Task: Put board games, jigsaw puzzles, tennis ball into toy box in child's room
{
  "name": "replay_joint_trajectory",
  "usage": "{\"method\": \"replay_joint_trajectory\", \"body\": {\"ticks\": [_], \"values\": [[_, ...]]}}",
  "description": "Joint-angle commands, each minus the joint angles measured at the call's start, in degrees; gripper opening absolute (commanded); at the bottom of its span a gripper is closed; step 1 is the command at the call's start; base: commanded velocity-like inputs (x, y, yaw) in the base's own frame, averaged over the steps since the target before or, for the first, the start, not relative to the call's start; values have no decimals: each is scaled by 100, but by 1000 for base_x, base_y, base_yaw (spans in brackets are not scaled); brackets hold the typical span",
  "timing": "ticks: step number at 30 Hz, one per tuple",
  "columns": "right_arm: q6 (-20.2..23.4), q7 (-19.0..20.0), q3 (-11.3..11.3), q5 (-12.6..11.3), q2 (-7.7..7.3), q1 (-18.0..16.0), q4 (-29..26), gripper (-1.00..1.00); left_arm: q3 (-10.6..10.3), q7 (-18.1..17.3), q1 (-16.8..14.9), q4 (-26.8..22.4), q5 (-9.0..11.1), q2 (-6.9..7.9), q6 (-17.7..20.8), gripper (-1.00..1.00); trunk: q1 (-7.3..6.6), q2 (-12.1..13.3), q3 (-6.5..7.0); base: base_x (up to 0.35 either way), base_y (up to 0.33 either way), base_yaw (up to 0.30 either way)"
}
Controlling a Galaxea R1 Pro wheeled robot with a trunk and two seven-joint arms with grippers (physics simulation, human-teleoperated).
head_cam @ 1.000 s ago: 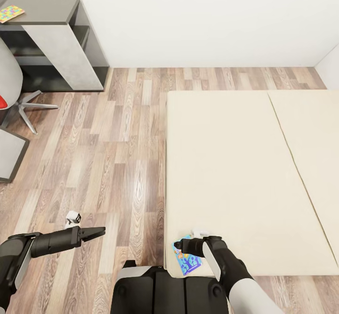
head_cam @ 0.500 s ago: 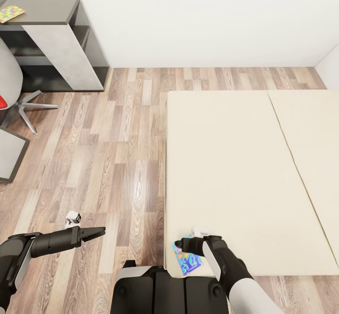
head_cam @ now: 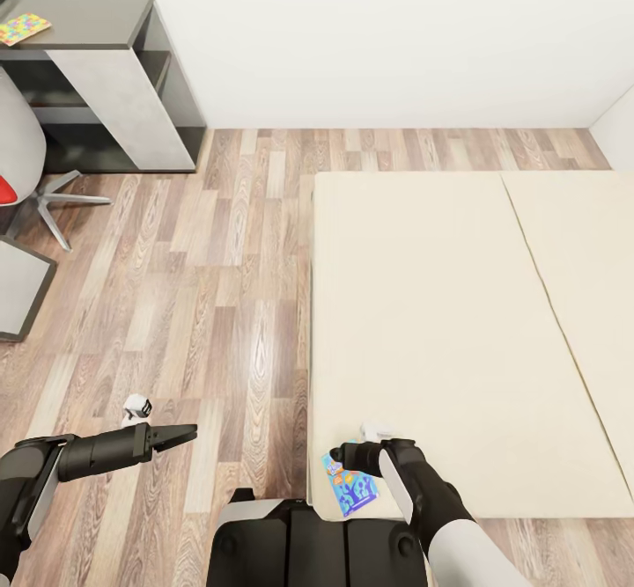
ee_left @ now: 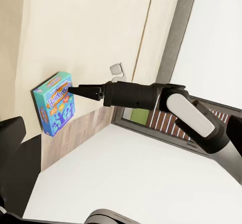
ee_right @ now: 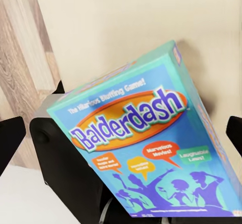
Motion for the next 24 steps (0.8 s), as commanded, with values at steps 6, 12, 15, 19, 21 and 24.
{"method": "replay_joint_trajectory", "body": {"ticks": [6, 12, 15, 19, 21, 24], "values": [[24, -32, 3, -48, 0, -1, -8, 100, -1, -22, -1, -2, -3, 2, 61, 100, 3, -9, -3, 0, 0, 8], [22, -38, 3, -47, 0, -1, -4, 100, -1, -22, -1, -4, -3, 2, 61, 100, 3, -9, -7, 0, 0, 1], [22, -41, 2, -41, 0, -6, -2, 100, -1, -22, -1, -3, -3, 2, 61, 100, 3, -9, -21, 0, 0, 0], [22, -42, 4, -34, 0, -68, 13, 100, -1, -22, -1, -2, -3, 2, 61, 100, 3, -9, -50, 0, 0, 0], [19, -42, 7, -32, 0, -106, 27, 100, -1, -22, -1, -2, -3, 2, 61, 100, 3, -9, -67, 0, 0, 0], [16, -42, 8, -30, 0, -143, 39, 100, -1, -22, -1, -2, -3, 2, 61, 100, 3, -9, -94, 0, 0, 0]]}}
